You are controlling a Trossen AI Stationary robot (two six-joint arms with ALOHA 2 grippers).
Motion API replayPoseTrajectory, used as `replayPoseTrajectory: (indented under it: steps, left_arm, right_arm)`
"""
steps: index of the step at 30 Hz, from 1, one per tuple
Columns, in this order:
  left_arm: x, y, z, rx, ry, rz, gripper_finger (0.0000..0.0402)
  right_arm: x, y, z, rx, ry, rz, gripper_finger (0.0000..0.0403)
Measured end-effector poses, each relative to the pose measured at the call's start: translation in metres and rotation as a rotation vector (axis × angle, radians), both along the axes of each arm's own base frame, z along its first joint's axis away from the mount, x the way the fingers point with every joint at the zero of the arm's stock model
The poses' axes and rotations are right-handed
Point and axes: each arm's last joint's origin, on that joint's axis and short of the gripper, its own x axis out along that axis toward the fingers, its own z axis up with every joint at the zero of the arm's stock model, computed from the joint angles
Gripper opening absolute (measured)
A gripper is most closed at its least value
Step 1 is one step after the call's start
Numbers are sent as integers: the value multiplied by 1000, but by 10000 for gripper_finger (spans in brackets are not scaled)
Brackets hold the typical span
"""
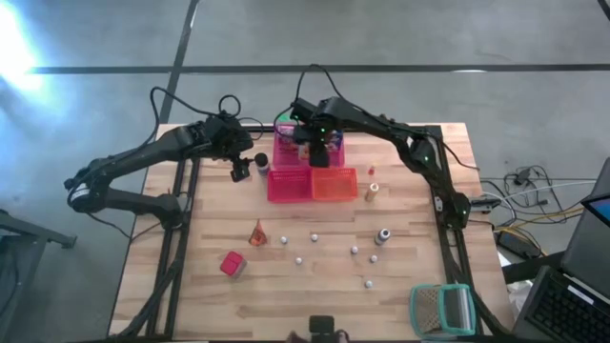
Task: Pick & Place Kitchen Items
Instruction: Put the yellow cereal box into the pink bin
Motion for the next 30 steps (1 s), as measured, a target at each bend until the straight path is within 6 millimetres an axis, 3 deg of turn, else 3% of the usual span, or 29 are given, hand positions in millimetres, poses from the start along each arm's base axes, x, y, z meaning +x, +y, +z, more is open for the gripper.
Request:
replayPoseTrajectory:
  steps: [16, 30]
  left_arm:
    - [0, 0, 0, 0, 0, 0, 262]
    - [0, 0, 0, 0, -1, 0, 262]
  right_arm:
    - [6, -13, -25, 5, 14, -11, 154]
    - [5, -13, -29, 65, 6, -27, 210]
